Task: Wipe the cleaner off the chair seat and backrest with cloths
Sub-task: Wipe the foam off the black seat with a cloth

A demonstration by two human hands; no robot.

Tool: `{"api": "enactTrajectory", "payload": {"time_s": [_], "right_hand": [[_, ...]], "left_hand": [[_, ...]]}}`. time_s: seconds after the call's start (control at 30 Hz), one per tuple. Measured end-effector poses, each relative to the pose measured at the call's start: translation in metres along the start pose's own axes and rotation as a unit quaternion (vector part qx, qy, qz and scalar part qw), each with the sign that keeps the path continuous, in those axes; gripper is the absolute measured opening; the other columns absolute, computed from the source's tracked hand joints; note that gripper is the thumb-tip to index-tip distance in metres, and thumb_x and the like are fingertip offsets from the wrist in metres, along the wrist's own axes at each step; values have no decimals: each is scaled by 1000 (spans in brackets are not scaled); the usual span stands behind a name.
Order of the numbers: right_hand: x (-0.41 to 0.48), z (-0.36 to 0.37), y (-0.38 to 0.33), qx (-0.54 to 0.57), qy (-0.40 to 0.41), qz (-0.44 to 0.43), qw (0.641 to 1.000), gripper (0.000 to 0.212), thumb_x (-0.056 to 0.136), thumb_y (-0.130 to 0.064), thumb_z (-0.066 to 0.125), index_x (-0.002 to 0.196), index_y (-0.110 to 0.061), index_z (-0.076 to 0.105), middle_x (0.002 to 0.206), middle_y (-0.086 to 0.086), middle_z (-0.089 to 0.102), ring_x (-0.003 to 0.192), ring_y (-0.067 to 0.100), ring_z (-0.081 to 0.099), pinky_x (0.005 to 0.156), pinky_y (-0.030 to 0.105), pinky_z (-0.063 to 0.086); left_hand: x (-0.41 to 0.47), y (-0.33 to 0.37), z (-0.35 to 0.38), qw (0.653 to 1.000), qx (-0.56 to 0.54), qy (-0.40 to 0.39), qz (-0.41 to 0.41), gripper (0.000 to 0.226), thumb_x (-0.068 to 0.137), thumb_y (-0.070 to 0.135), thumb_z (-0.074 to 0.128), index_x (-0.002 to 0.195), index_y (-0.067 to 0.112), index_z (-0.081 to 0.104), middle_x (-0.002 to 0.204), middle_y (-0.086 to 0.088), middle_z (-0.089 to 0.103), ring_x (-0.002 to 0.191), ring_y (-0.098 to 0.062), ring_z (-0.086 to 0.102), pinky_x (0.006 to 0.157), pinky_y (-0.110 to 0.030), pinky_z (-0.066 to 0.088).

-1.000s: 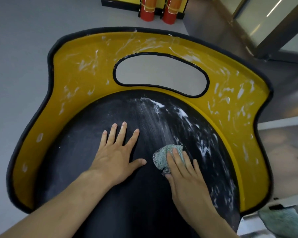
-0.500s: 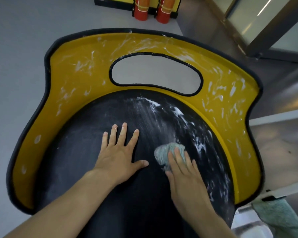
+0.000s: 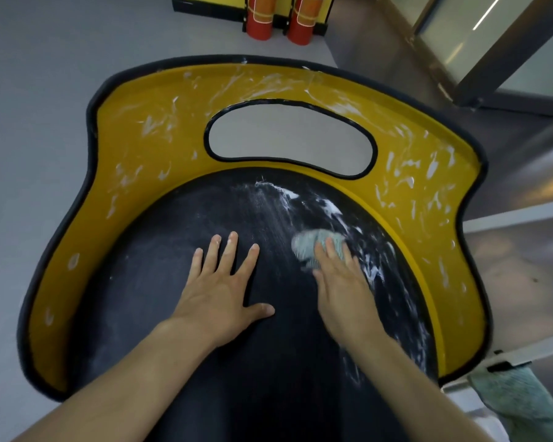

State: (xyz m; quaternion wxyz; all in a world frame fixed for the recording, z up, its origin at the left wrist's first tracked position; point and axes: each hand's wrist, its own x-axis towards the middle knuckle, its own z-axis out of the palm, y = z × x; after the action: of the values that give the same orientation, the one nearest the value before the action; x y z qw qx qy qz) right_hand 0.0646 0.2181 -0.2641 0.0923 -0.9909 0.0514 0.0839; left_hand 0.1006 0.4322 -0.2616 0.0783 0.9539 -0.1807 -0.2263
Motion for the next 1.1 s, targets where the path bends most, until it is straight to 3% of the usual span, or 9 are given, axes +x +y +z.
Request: {"api": "enactTrajectory", "payload": {"time_s": [0.07, 0.2, 0.33, 0.43, 0.57, 0.73, 0.9, 1.0, 1.1], "right_hand": [[-39, 6, -2, -13, -24, -18, 999, 54, 109, -26, 24, 161, -20, 8, 168, -2, 3, 155, 20, -5, 126, 35, 5], [-74, 32, -4, -37, -29, -51, 998, 53, 108, -32, 12, 151, -11, 35, 158, 9, 37, 144, 34, 36, 116, 42, 27], [-13, 29, -13, -45, 7, -67, 997, 63, 101, -19, 45, 159, -16, 21, 164, 1, 14, 153, 29, 13, 125, 47, 15], [63, 12, -31, -16, 30, -51, 998, 60, 108, -19, 32, 161, -19, 5, 169, 2, -5, 154, 27, -12, 126, 46, -4], [132, 2, -49, -4, 39, -28, 999, 54, 110, -22, 26, 161, -17, 11, 169, 5, 3, 155, 29, -5, 125, 47, -2], [77, 1, -44, 9, 44, -59, 997, 53, 109, -22, 29, 160, -16, 17, 168, 4, 13, 155, 27, 6, 126, 43, 2], [25, 16, -29, -43, 23, -102, 994, 61, 100, -21, 56, 156, -12, 33, 161, 6, 34, 148, 29, 34, 120, 42, 16], [58, 13, -35, -43, 49, -107, 992, 62, 106, -16, 41, 161, -15, 12, 168, 3, 13, 155, 26, 10, 122, 37, -5], [115, 8, -45, -45, 75, -75, 993, 57, 108, -15, 33, 161, -14, 11, 169, 5, 9, 156, 28, 2, 123, 40, -6]], "left_hand": [[1, 2, 2, 1000, -1, 3, -3, 103, 88, 81, 37, 154, 34, -26, 159, -6, -38, 146, -29, -36, 123, -50, -14], [1, 2, 6, 1000, -7, 27, -3, 101, 88, 81, 35, 154, 35, -27, 159, -6, -38, 145, -28, -38, 122, -49, -16], [-1, -1, 5, 1000, 5, 27, -5, 100, 89, 80, 33, 152, 34, -30, 157, -4, -41, 143, -26, -40, 123, -47, -15], [-6, -6, 3, 1000, 13, 20, 0, 99, 89, 81, 31, 152, 34, -29, 156, -4, -42, 143, -25, -41, 123, -46, -15], [-6, -9, 2, 1000, 28, 11, 2, 99, 78, 85, 12, 151, 36, -32, 156, -3, -43, 143, -25, -41, 122, -46, -16], [-2, -5, -1, 999, 33, -4, -9, 99, 90, 80, 30, 151, 33, -33, 155, -6, -44, 143, -27, -41, 123, -49, -15], [4, -8, 3, 1000, 14, 5, -2, 101, 77, 88, 10, 150, 34, -34, 155, -6, -45, 142, -27, -43, 121, -49, -18], [2, -8, 0, 1000, 8, 2, -1, 98, 91, 79, 30, 151, 33, -31, 155, -5, -45, 142, -26, -43, 122, -49, -16], [-3, -10, -3, 1000, 11, -7, 7, 97, 93, 77, 32, 152, 32, -30, 155, -4, -43, 143, -25, -41, 123, -49, -15]]}}
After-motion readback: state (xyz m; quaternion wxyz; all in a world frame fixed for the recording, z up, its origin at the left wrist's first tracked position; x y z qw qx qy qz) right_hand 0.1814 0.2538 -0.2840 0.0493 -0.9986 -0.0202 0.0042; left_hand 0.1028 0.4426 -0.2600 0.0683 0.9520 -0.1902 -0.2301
